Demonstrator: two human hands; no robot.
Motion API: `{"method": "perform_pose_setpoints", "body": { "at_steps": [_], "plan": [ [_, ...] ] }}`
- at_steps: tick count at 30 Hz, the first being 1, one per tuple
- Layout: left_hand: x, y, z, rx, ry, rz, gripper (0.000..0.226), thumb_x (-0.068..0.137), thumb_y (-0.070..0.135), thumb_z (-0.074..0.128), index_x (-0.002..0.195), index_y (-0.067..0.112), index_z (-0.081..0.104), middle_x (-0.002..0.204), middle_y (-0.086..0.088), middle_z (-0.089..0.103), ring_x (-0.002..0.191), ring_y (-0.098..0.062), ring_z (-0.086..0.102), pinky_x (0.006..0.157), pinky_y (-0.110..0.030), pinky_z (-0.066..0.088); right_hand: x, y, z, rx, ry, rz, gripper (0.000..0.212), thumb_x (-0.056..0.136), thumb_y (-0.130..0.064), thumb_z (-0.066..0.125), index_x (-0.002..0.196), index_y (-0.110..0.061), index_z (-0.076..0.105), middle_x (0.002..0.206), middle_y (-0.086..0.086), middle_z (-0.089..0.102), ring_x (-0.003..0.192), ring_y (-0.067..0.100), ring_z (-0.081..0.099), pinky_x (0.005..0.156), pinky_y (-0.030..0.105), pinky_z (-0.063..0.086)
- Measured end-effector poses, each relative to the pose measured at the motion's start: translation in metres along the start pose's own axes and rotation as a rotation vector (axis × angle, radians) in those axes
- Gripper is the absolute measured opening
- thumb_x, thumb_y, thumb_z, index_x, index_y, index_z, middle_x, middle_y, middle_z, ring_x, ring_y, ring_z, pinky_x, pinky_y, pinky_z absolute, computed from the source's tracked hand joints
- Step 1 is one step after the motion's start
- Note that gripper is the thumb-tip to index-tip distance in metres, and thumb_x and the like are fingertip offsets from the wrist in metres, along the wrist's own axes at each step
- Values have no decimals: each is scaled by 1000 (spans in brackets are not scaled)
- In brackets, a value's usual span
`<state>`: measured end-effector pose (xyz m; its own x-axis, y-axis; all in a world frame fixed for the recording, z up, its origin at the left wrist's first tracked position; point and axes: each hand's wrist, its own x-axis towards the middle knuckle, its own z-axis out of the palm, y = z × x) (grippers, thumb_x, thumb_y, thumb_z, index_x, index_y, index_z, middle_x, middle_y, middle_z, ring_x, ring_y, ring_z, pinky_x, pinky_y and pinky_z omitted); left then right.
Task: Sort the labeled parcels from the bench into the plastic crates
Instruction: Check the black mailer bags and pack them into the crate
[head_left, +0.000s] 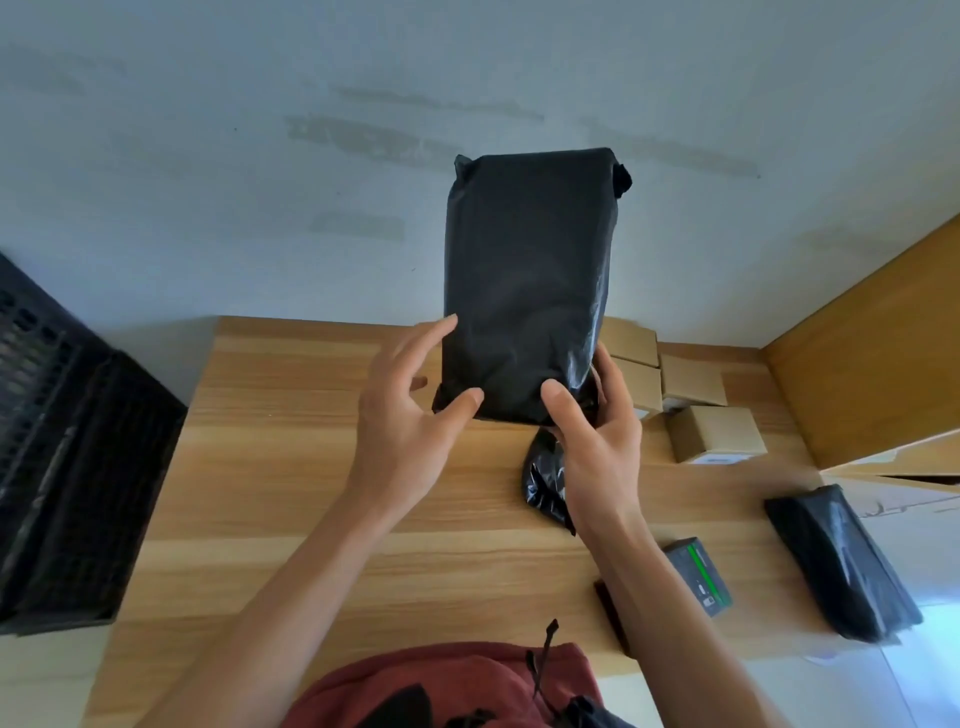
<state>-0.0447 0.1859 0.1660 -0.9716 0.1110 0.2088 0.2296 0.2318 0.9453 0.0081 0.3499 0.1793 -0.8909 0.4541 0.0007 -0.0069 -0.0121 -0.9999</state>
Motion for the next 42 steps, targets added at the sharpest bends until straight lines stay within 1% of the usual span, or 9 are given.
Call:
{"method": "perform_pose_setpoints", "body": {
  "at_steps": [6, 11, 14, 19, 22, 25, 31, 38, 42],
  "plan": [
    [-16, 19, 17, -120, -94, -4, 58, 92, 43, 72, 147, 32, 57, 151, 19, 48, 142, -14, 48, 112, -45, 48, -10, -18, -5, -53, -74, -120, 66, 101, -22, 65, 160, -24, 36, 153, -12, 52, 140, -1, 48, 112, 25, 46],
    [-23, 37, 18, -399, -134, -101, 54, 96, 26, 67, 145, 7, 57, 134, -2, 70, 122, -11, 67, 91, -20, 56, -13, -18, -7, 2, -154, -163, 49, 107, -22, 53, 154, -13, 45, 150, 0, 58, 142, 17, 52, 117, 48, 45],
    [-29, 29, 20, -366, -69, -174, 59, 89, 43, 76, 139, 15, 61, 130, 3, 72, 124, -16, 66, 101, -36, 56, -19, -15, -10, -25, -178, -202, 48, 109, -27, 46, 153, -8, 48, 150, 2, 58, 143, 16, 51, 118, 47, 44],
    [-34, 21, 23, -564, 42, -340, 40, 85, 27, 67, 120, 8, 62, 112, -7, 75, 106, -23, 72, 98, -59, 57, -18, -16, -15, -10, -251, -153, 40, 111, -32, 39, 136, -15, 66, 143, -3, 65, 140, 12, 53, 117, 48, 43],
    [-41, 17, 22, -779, 27, -391, 61, 87, 33, 61, 139, 1, 54, 135, -26, 62, 118, -33, 63, 104, -63, 49, -12, -15, -20, 10, -207, -77, 29, 106, -15, 57, 133, -13, 67, 141, 0, 66, 126, 4, 63, 100, 31, 56],
    [-48, 18, 25, -903, 41, -405, 68, 90, 38, 54, 148, 4, 47, 146, -26, 55, 127, -36, 57, 102, -58, 49, -8, -6, -21, -90, -165, -23, 43, 105, -31, 61, 146, -21, 54, 142, -6, 62, 128, 4, 61, 101, 32, 57],
    [-55, 14, 25, -904, 72, -384, 74, 90, 38, 55, 153, 3, 40, 148, -28, 52, 127, -36, 57, 94, -50, 53, -6, -8, -24, 78, -349, 138, 42, 106, -19, 55, 147, -12, 53, 126, 0, 75, 118, 17, 71, 98, 38, 59],
    [-60, 9, 20, -518, 184, -348, 54, 89, 9, 70, 141, 18, 59, 131, -2, 71, 120, -24, 67, 91, -39, 57, 0, -2, -35, 120, -266, 67, 39, 104, -5, 59, 136, -28, 56, 131, 1, 72, 126, 18, 67, 106, 40, 55],
    [-61, 8, 18, -421, 177, -337, 47, 96, 11, 52, 141, 20, 63, 129, -3, 73, 119, -25, 67, 95, -44, 55, -1, 7, -38, 67, -286, 6, 44, 103, 0, 59, 141, -21, 55, 135, 1, 70, 130, 19, 64, 108, 46, 53]
  ]
}}
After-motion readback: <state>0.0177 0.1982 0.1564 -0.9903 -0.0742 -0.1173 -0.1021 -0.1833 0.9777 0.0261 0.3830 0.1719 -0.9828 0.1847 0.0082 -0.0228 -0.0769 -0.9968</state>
